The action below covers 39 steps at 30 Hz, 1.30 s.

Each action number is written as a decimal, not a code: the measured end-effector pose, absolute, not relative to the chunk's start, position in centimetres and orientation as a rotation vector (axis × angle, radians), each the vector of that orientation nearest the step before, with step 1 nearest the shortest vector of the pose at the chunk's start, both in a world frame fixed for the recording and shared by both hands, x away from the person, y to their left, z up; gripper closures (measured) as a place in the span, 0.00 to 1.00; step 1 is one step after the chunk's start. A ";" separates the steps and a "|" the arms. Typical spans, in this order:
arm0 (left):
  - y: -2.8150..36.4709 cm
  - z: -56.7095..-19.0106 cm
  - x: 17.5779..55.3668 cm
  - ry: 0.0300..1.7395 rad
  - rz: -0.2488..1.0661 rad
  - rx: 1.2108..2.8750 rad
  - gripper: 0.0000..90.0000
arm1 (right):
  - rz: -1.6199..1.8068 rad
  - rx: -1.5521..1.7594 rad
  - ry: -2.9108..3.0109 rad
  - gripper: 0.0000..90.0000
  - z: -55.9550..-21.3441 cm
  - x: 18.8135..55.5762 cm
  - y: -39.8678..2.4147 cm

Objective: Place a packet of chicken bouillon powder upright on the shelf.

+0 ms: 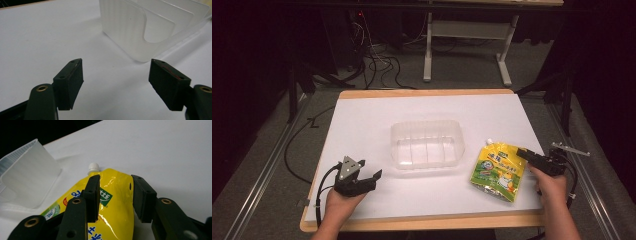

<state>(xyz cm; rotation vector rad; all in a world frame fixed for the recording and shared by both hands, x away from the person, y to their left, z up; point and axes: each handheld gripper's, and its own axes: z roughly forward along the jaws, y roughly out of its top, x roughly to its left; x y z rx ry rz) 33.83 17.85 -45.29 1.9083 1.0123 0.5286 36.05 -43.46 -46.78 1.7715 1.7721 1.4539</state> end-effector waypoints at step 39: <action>17.4 -44.7 33.9 0.984 0.524 1.874 0.31 | 1.362 1.731 1.842 1.00 -45.7 35.3 -42.6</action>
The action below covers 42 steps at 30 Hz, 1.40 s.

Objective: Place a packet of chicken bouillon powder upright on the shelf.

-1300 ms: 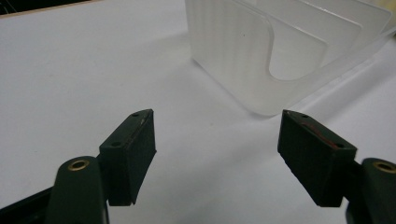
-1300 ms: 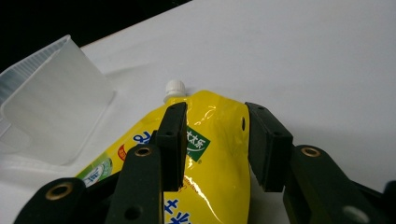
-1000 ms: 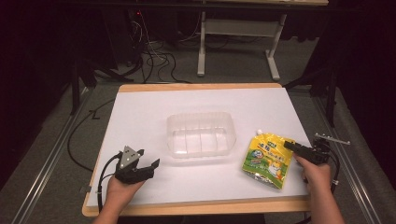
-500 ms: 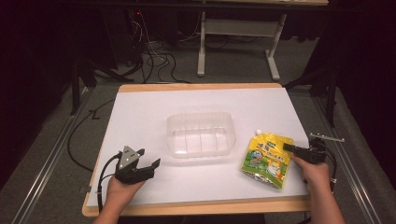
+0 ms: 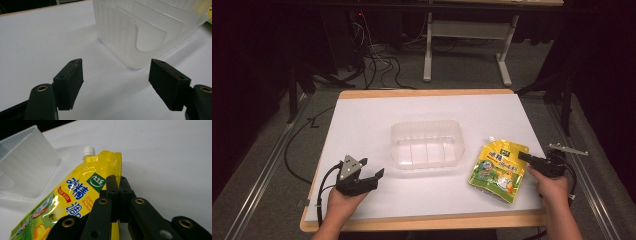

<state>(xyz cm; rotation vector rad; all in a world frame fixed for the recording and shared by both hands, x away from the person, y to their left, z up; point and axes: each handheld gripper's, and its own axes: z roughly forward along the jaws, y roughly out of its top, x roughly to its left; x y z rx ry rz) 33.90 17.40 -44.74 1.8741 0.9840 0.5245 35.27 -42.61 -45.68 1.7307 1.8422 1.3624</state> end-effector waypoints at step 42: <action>18.0 -44.1 33.1 0.972 0.530 1.826 0.32 | 1.474 1.204 1.695 1.00 -35.1 30.9 -35.9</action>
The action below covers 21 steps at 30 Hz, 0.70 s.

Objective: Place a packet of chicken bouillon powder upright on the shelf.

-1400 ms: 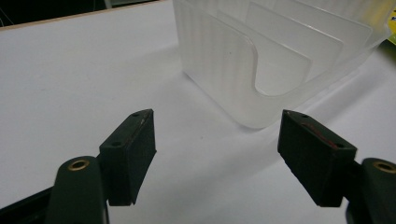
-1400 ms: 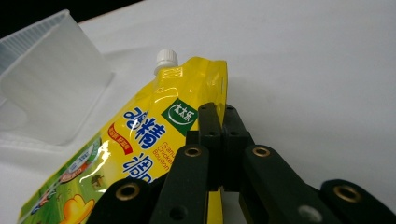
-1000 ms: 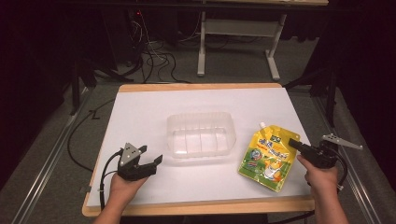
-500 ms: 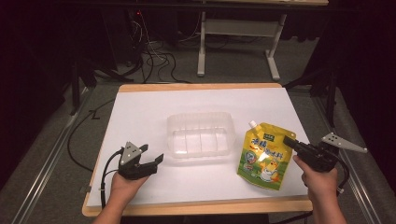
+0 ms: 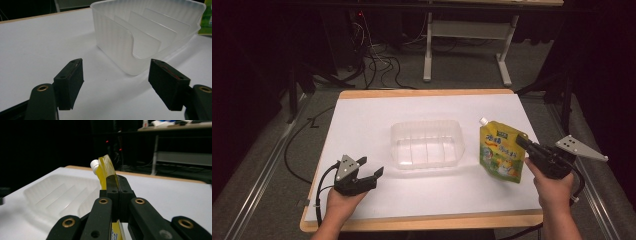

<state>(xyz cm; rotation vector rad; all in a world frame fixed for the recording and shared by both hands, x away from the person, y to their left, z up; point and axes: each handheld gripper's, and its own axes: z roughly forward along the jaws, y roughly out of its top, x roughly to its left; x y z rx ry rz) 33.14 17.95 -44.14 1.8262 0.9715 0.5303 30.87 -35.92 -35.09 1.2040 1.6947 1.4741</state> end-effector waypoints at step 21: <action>14.1 -44.3 34.6 0.937 0.525 1.821 0.40 | 1.298 1.264 1.559 0.96 -37.6 28.7 -37.8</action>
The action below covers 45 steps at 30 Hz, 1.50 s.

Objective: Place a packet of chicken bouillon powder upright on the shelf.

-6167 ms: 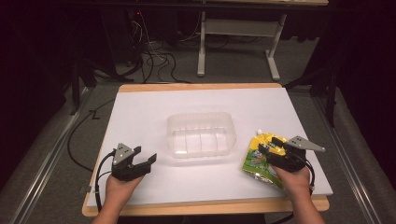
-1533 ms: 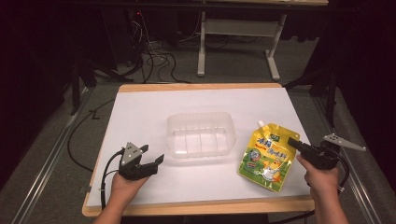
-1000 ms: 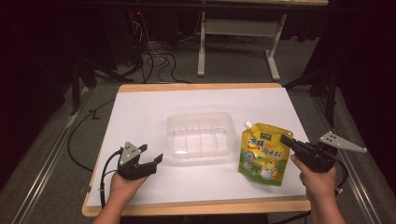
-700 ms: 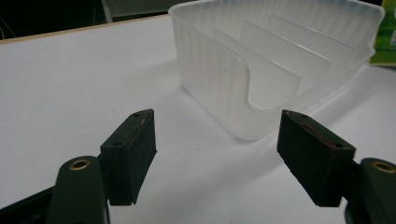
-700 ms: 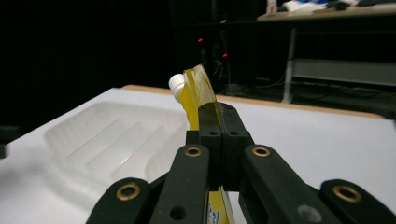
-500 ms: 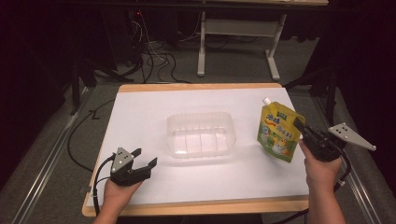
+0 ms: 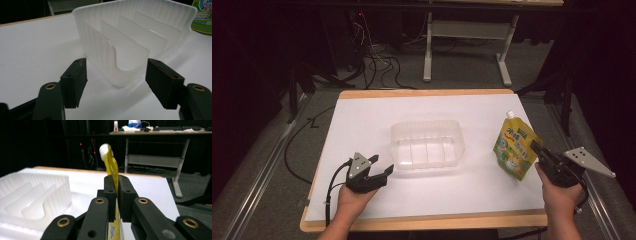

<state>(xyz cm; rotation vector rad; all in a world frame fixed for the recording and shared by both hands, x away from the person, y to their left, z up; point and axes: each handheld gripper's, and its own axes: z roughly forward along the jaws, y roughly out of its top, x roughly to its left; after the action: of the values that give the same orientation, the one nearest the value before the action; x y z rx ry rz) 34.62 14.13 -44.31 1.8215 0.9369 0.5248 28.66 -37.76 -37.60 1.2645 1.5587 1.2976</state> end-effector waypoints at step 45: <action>4.5 -45.1 37.0 0.960 0.520 1.836 0.70 | 1.277 1.403 1.675 0.89 -41.2 30.6 -38.2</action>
<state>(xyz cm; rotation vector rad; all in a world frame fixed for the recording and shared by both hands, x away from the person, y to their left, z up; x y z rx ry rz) 36.95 4.46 -45.14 1.8362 0.9595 0.5196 30.60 -38.16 -41.23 1.4030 1.6751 1.2772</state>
